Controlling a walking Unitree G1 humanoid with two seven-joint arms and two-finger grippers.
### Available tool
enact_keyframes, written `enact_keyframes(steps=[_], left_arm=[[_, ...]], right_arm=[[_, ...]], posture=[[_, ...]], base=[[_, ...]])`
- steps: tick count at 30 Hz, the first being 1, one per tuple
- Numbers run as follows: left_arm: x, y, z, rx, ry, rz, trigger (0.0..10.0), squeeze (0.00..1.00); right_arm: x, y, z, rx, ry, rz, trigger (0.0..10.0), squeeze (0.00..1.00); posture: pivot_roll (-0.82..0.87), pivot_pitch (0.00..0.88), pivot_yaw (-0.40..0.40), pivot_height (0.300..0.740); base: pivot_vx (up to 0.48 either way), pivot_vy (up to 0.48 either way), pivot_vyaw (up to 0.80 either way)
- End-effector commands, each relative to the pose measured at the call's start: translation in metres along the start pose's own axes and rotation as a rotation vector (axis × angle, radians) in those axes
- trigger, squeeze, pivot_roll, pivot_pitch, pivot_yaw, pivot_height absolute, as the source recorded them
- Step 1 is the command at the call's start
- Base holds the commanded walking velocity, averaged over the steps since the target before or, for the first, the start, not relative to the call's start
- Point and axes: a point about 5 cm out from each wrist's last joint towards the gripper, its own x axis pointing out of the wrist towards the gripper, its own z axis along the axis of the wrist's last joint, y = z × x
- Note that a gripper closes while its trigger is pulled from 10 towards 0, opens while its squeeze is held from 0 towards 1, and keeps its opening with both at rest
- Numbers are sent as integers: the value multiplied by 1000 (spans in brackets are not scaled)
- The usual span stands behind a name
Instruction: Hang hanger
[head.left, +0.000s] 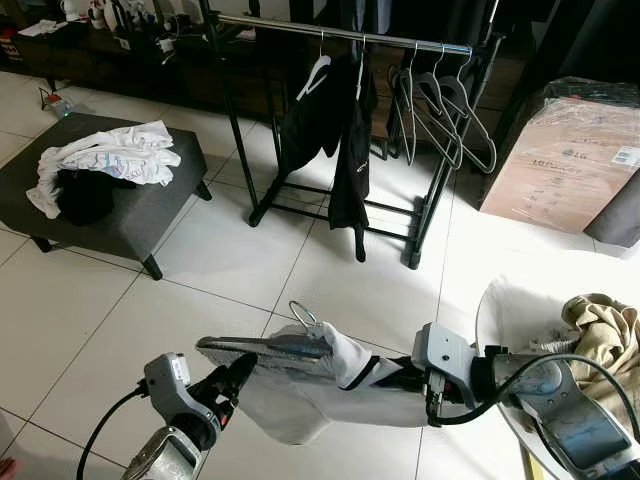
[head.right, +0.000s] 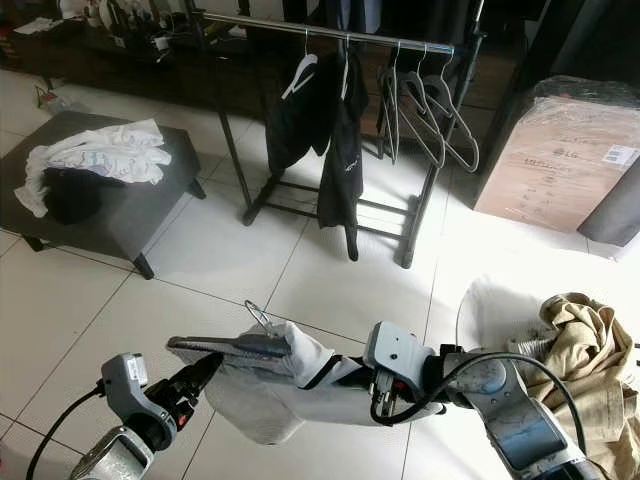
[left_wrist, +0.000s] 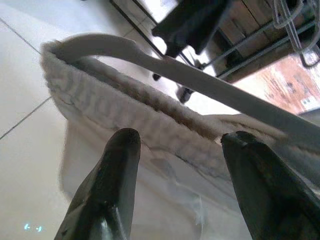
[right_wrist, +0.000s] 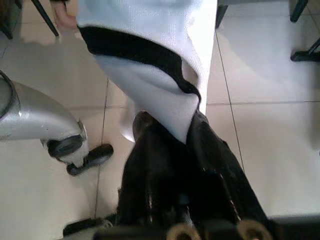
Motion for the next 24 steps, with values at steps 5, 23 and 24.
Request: enact_keyframes(steps=[5,23,24], left_arm=[[-4,10,3,-33,-21,44,10000,0],[-2,24,5,-138,36,74,10000,0],[-2,27,5,-149,34,89,10000,0]], right_arm=[[-4,0,3,-12,-17,1,0,0],[-7,-2,2,-17,1,2,0,0],[-7,-2,1,-18,3,2,0,0]], posture=[[-66,204,-14,740],[-65,216,-18,740],[-64,217,-19,740]], base=[[0,0,0],[0,0,0],[0,0,0]])
